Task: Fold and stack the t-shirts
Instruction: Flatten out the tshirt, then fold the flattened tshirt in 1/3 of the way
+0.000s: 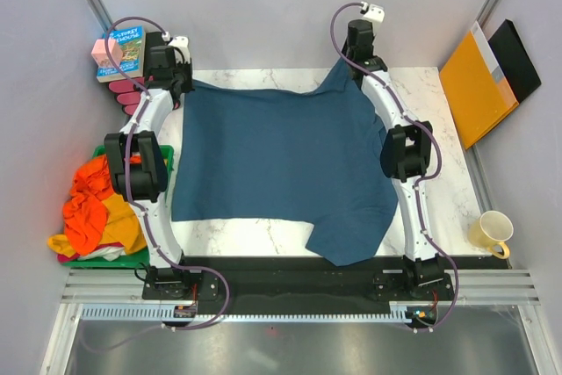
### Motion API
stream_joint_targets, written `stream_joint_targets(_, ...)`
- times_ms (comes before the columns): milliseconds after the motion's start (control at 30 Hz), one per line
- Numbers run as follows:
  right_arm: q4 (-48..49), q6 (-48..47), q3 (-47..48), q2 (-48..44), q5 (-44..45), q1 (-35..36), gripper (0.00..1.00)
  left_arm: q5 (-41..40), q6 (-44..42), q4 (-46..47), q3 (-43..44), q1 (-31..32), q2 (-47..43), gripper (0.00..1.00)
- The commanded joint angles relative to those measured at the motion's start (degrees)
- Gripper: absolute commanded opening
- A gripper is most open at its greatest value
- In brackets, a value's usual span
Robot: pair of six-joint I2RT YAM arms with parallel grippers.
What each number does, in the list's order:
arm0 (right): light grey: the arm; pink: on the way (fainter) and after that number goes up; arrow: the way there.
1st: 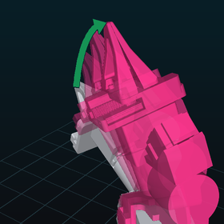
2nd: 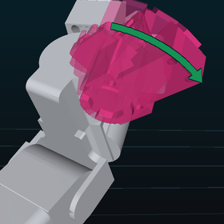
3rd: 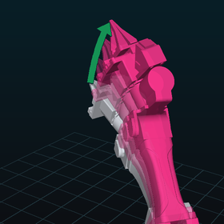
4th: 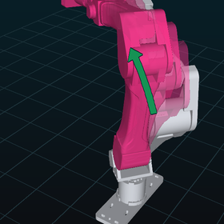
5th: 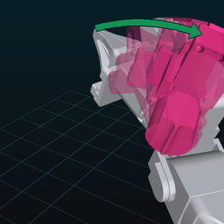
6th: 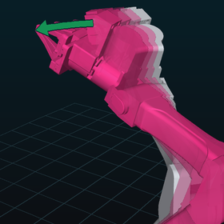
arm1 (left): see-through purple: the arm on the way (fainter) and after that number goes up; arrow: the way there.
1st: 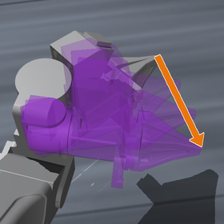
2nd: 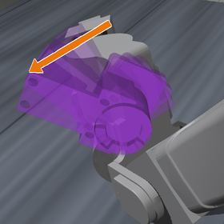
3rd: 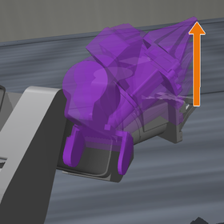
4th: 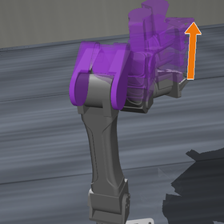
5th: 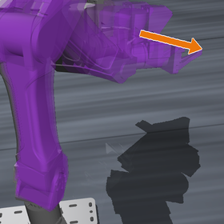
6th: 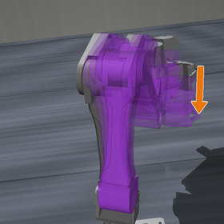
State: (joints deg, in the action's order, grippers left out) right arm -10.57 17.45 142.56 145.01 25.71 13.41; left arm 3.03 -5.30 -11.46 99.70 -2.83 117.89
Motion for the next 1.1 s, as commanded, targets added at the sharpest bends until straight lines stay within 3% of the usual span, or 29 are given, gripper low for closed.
stream_joint_targets(0, -0.5, 2.1, -1.2, -1.7, 0.4, 0.3, 0.00, -2.2, 0.6, 3.2, 3.1, -0.4, -0.3, 0.02)
stream_joint_targets(400, -1.0, 1.8, -4.0, -1.3, -1.1, -1.4, 0.00, -2.4, -0.9, -1.1, 11.0, -0.3, 6.2, 0.02)
stream_joint_targets(633, -0.3, 2.8, -4.1, -7.2, -1.8, -1.3, 0.00, -2.5, -0.4, -0.2, 10.6, -0.4, 2.5, 0.02)
stream_joint_targets(833, -1.9, 2.2, -6.5, -4.7, -3.8, -2.6, 0.00, -4.6, -2.0, -2.5, 11.0, -0.2, 4.8, 0.02)
stream_joint_targets(1000, -6.0, 2.1, -16.8, -6.5, 9.2, -4.0, 0.00, -5.7, -2.2, -0.9, 4.6, -0.2, 3.4, 0.02)
stream_joint_targets(1067, -6.0, 2.8, -19.7, -7.9, 10.4, -6.1, 0.00, -6.2, -2.7, -0.1, 3.4, -0.3, 2.8, 0.02)
